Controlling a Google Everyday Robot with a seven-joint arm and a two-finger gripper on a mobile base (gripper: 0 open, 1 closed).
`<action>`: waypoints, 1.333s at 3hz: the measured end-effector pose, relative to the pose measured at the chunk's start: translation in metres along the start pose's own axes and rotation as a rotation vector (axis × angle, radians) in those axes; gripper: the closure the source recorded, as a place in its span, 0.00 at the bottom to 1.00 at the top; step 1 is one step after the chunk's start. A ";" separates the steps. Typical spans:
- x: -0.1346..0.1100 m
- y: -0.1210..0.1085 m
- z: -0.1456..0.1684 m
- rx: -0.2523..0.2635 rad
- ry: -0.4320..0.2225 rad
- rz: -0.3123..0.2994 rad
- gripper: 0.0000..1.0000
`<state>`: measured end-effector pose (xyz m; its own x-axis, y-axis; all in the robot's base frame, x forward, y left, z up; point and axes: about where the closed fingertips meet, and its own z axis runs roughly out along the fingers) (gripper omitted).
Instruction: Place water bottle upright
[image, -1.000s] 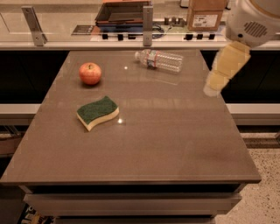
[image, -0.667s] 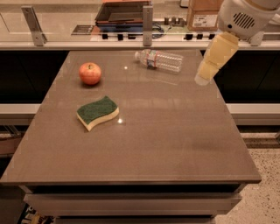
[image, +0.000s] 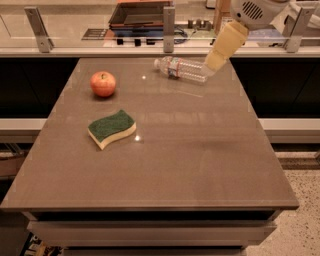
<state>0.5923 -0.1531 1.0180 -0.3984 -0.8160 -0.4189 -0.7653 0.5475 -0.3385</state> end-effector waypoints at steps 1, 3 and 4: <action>-0.035 -0.006 0.057 0.008 0.042 0.036 0.00; -0.038 -0.013 0.060 -0.005 0.054 0.038 0.00; -0.043 -0.029 0.073 -0.037 0.073 0.032 0.00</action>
Offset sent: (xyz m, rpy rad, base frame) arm 0.0717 0.0502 -0.0529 -0.0573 0.0557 -0.0748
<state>0.6687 -0.1205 0.9850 -0.4573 -0.8104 -0.3662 -0.7694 0.5670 -0.2942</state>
